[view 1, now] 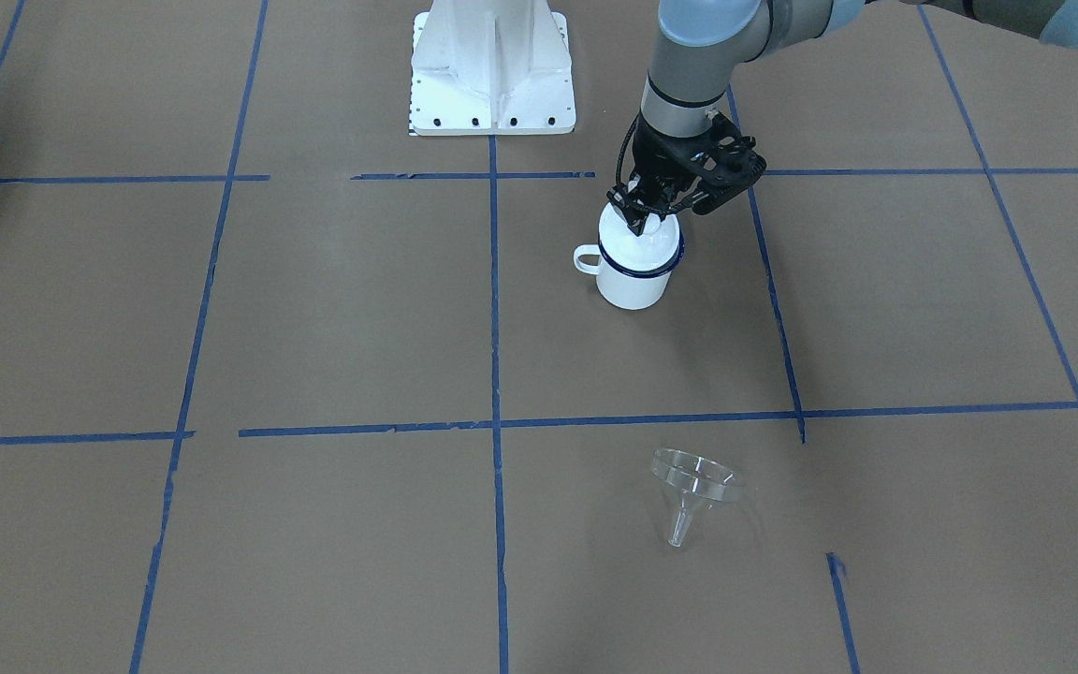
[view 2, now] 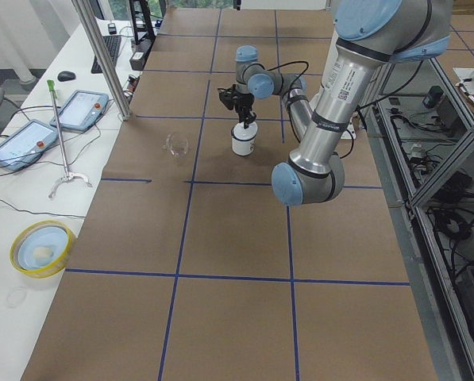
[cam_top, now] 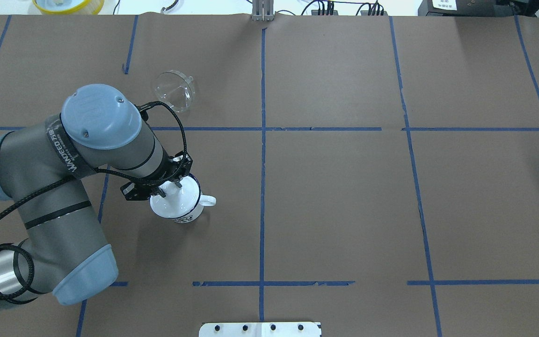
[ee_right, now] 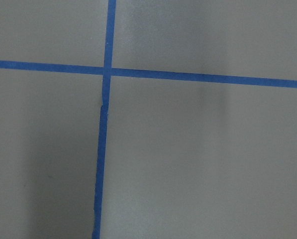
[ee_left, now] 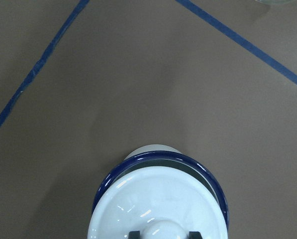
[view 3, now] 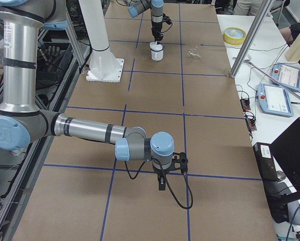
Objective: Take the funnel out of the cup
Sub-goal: 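Lower the white lid onto the mug rim and settle it with the left gripper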
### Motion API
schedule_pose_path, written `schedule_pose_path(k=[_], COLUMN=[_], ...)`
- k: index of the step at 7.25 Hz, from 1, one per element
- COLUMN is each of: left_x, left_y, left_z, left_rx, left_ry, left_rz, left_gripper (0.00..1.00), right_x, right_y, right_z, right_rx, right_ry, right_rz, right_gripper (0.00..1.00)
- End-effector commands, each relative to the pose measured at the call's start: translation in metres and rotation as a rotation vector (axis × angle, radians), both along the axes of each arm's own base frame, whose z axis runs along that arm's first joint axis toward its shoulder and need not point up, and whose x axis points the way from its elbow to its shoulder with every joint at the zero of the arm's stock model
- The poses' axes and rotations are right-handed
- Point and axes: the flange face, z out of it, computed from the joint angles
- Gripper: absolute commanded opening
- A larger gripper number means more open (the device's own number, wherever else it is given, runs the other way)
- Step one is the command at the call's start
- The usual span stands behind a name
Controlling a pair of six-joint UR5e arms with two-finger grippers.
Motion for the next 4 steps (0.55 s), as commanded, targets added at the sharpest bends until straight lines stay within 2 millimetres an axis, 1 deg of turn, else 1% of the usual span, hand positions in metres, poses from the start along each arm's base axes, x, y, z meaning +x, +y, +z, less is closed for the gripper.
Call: schedule_pose_path(k=[1, 4], left_x=[-0.0035, -0.0053], left_y=[0.0, -0.002], left_z=[-0.0036, -0.0034], left_rx=[0.007, 0.006], left_ry=[0.007, 0.005], left_rz=[-0.002, -0.006], left_gripper=[0.0, 0.0], right_x=[0.0, 0.0], right_y=[0.0, 0.0], right_z=[0.0, 0.0], right_rx=[0.0, 0.0], right_ry=[0.0, 0.0], right_rz=[0.0, 0.0], right_gripper=[1.0, 1.0])
